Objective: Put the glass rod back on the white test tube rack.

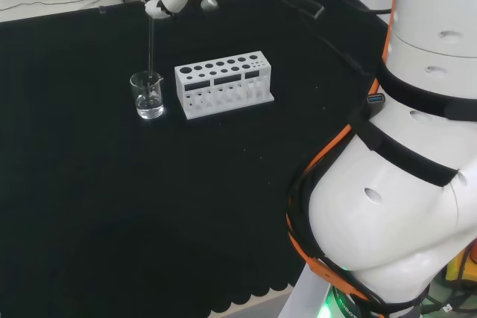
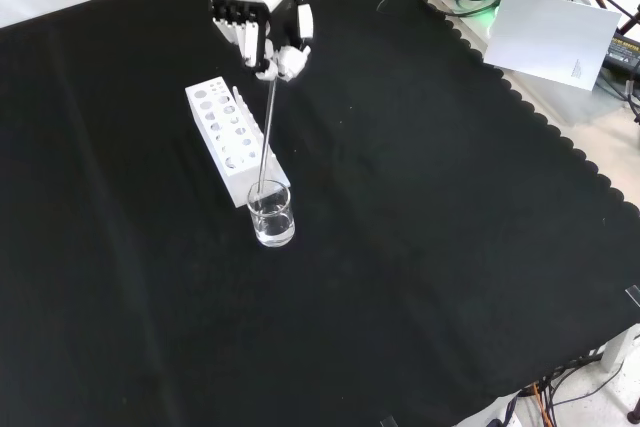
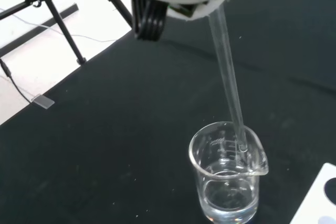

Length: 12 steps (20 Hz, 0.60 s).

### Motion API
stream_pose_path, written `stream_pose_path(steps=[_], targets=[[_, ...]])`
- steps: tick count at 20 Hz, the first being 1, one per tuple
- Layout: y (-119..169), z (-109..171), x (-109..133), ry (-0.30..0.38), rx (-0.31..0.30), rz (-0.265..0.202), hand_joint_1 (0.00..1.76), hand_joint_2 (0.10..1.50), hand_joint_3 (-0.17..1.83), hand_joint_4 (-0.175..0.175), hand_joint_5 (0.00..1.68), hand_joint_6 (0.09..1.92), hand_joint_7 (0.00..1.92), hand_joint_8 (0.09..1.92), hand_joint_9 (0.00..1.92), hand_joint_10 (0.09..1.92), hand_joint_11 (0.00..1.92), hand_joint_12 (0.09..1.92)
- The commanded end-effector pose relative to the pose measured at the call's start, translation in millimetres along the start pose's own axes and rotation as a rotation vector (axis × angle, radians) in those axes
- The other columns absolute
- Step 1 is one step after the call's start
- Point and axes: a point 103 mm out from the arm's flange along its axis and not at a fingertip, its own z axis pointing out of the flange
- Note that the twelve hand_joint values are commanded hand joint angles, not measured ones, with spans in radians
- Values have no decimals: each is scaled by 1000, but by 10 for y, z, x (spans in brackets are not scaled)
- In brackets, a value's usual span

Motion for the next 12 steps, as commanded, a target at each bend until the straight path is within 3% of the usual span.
stream_pose_path(steps=[1, 12], targets=[[-132, -176, -24, -8, -17, 22, 1180, 644, 899, -175, 1067, 1135, 1407, 1408, 1879, 1186, 1905, 1115], [-163, -405, -7, -19, -50, 36, 1180, 643, 899, -175, 1068, 1134, 1407, 1407, 1878, 1186, 1904, 1115]])
